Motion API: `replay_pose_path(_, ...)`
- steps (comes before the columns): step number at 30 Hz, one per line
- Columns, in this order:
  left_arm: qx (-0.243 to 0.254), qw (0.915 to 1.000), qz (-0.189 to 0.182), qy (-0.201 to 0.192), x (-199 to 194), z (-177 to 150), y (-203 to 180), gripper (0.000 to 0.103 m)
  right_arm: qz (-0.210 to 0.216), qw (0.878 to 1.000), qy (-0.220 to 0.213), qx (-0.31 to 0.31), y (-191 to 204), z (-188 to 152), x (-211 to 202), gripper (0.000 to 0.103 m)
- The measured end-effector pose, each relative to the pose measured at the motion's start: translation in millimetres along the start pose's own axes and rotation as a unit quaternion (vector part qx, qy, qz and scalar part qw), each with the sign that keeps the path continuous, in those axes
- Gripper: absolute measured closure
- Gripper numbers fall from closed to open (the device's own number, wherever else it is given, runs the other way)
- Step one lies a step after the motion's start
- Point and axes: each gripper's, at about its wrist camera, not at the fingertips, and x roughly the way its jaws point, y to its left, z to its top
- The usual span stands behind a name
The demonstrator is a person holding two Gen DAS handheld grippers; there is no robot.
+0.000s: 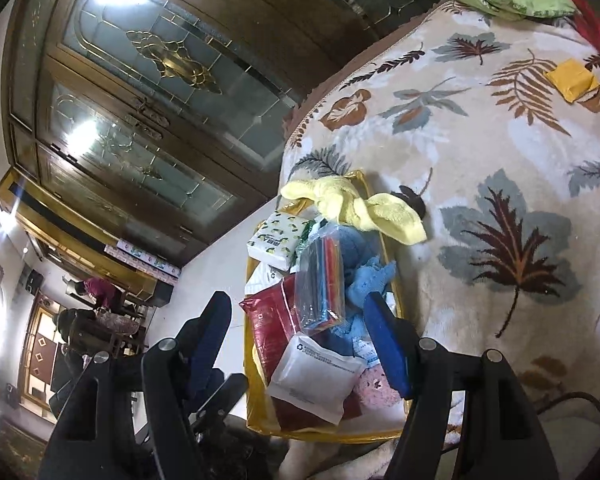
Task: Organize soft objects
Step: 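Carry the white sachet and stick bag into the tray and release both, then grasp the yellow padded envelope with the right tool, then with the left tool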
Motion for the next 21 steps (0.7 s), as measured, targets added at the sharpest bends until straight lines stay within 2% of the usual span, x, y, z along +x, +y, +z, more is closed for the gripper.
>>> replay_pose_path(3,0.006,0.9995,-0.027,0.012,0,1,-3,0.055,0.014,1.000,-0.002,0.012,-4,1,-2,0.034)
replay_pose_path(8,0.007,0.9992,-0.039,-0.010,-10,12,-13,0.055,0.049,0.998,0.011,0.039,-10,9,-14,0.034)
replay_pose_path(9,0.007,0.9987,-0.047,-0.016,-12,17,-15,0.055,0.042,0.998,0.019,0.045,-12,14,-17,0.034)
replay_pose_path(11,0.003,0.9965,-0.084,-0.003,-5,30,-30,0.055,0.018,0.998,0.018,0.057,-23,27,-30,0.034)
replay_pose_path(13,-0.001,0.9903,-0.137,0.020,8,44,-49,0.055,-0.004,0.997,0.016,0.075,-40,42,-44,0.034)
replay_pose_path(15,0.002,0.9845,-0.172,0.033,18,54,-69,0.055,-0.035,0.994,0.006,0.103,-68,60,-60,0.034)
replay_pose_path(18,0.009,0.9700,-0.232,0.072,47,76,-107,0.055,-0.103,0.982,-0.004,0.158,-122,84,-81,0.034)
replay_pose_path(21,0.024,0.9615,-0.255,0.101,78,92,-132,0.055,-0.153,0.965,-0.021,0.210,-177,106,-94,0.034)
